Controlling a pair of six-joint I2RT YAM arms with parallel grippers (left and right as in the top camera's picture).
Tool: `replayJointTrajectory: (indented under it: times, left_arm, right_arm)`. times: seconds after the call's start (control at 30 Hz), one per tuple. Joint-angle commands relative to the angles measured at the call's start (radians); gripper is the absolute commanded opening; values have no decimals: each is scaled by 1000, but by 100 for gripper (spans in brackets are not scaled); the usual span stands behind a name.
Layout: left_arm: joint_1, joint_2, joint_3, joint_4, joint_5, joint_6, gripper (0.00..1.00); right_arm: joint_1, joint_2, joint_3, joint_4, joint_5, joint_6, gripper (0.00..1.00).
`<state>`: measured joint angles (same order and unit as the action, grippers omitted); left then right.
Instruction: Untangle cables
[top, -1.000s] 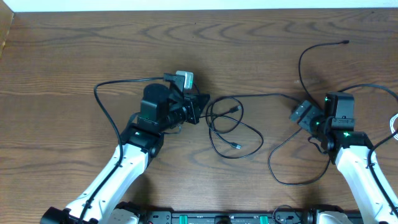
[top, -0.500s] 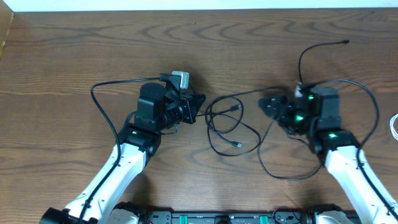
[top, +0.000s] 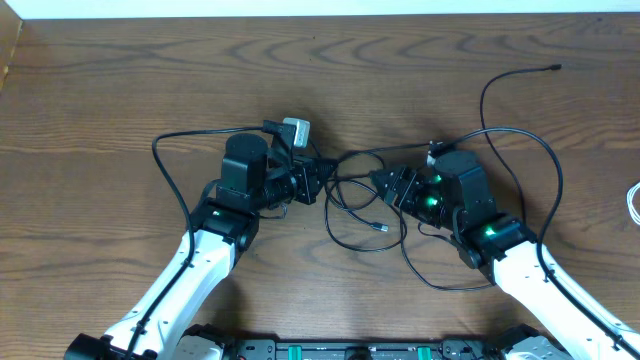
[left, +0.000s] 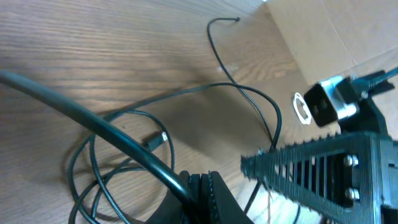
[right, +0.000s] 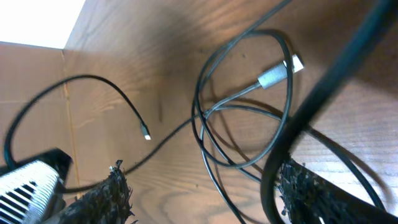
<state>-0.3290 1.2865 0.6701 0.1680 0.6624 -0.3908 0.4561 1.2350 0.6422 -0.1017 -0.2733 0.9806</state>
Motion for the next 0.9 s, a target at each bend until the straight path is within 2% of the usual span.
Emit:
replayJointTrajectory:
  times: [0.0, 0.1, 0.17, 0.3, 0.43, 0.6, 0.73, 0.8, 0.87]
  left_arm:
    - [3, -7, 15, 29, 106, 17, 8]
    - [3, -7, 15, 160, 272, 17, 8]
    - [3, -7, 15, 226, 327, 17, 8]
    - [3, -7, 15, 296, 386, 17, 8]
    - [3, -7, 15, 298, 389, 17, 8]
    - [6, -7, 15, 298, 389, 32, 8]
    - [29, -7, 15, 287, 388, 32, 8]
    - [48, -7, 15, 257, 370, 32, 8]
    - [66, -7, 15, 208, 328, 32, 9]
  right_arm:
    - [6, -5, -1, 20, 36, 10, 74]
    - [7, -4, -1, 56, 36, 9, 73]
    - [7, 0, -1, 83, 36, 6, 73]
    - [7, 30, -1, 123, 35, 9, 70]
    - [8, 81, -1, 128, 28, 78, 66]
    - [2, 153, -1, 77, 101, 96, 45]
    - [-48, 151, -1, -107, 255, 96, 14]
    - [-95, 136, -1, -179, 293, 95, 5]
    - [-159, 108, -1, -230, 300, 54, 2]
